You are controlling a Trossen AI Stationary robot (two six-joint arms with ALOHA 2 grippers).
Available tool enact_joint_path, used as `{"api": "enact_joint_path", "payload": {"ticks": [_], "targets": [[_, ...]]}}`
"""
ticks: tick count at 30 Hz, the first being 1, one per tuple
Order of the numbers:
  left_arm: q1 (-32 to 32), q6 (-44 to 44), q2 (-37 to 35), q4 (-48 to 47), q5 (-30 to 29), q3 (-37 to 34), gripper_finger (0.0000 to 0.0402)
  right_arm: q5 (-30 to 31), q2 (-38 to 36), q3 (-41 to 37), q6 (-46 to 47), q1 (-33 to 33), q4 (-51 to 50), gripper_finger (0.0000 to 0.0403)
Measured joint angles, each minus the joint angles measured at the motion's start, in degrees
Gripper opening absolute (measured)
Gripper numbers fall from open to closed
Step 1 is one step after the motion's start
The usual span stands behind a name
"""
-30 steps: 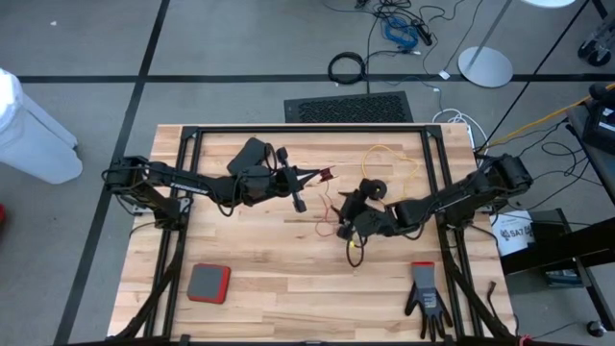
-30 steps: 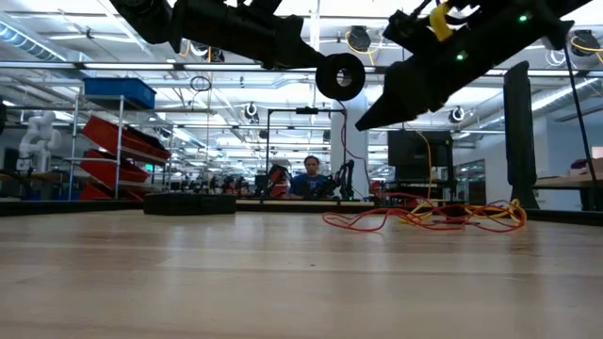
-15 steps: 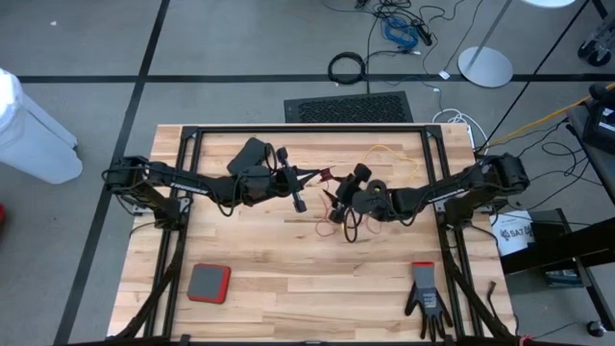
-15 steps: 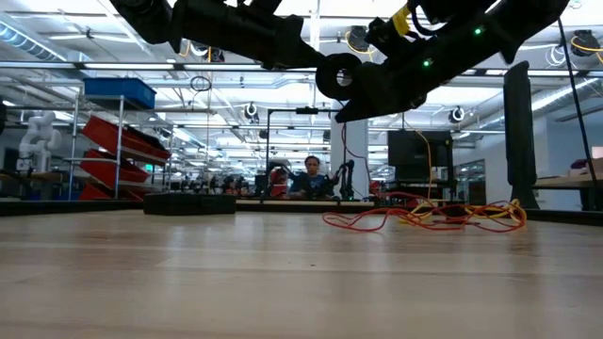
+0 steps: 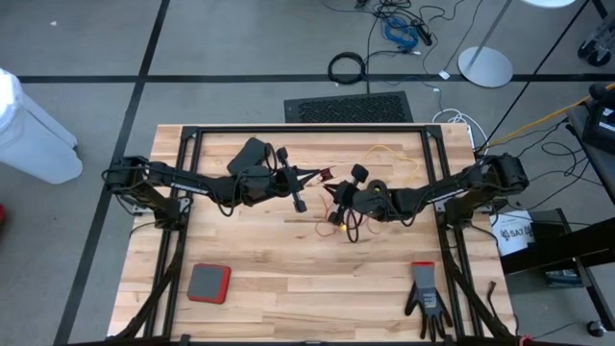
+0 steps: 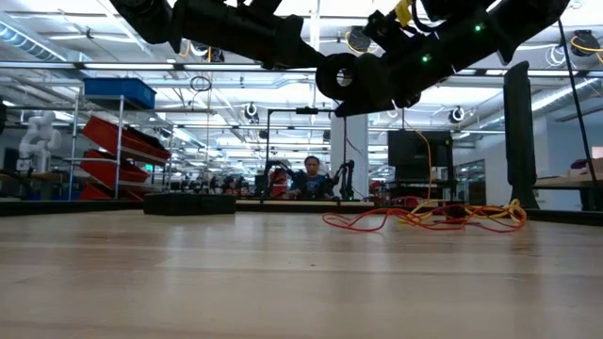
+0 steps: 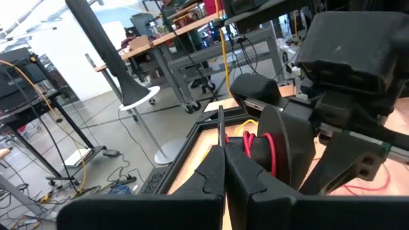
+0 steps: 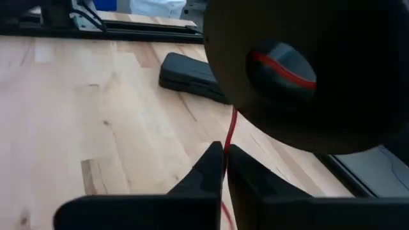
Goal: Coil cords
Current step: Uncoil the red wire from the black spool
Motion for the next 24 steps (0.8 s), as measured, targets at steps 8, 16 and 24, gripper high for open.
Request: {"api": "enact_joint_path", "payload": {"ticks": [8, 16, 24], "targets": [[0.02, 0.02, 0.0, -0.07, -0.02, 0.0, 0.0, -5.86, 2.66, 0.0, -0.85, 1.89, 9.6, 0.0001], [0.02, 0.05, 0.0, -1.6, -0.04, 0.02, 0.0, 6.85, 1.72, 0.0, -6.94, 8.14, 10.84, 0.0], [0.02, 0.04, 0.0, -1.76, -0.03, 0.02, 0.0, 25.09, -3.4, 0.0, -3.7, 12.61, -2.35, 0.0]]}}
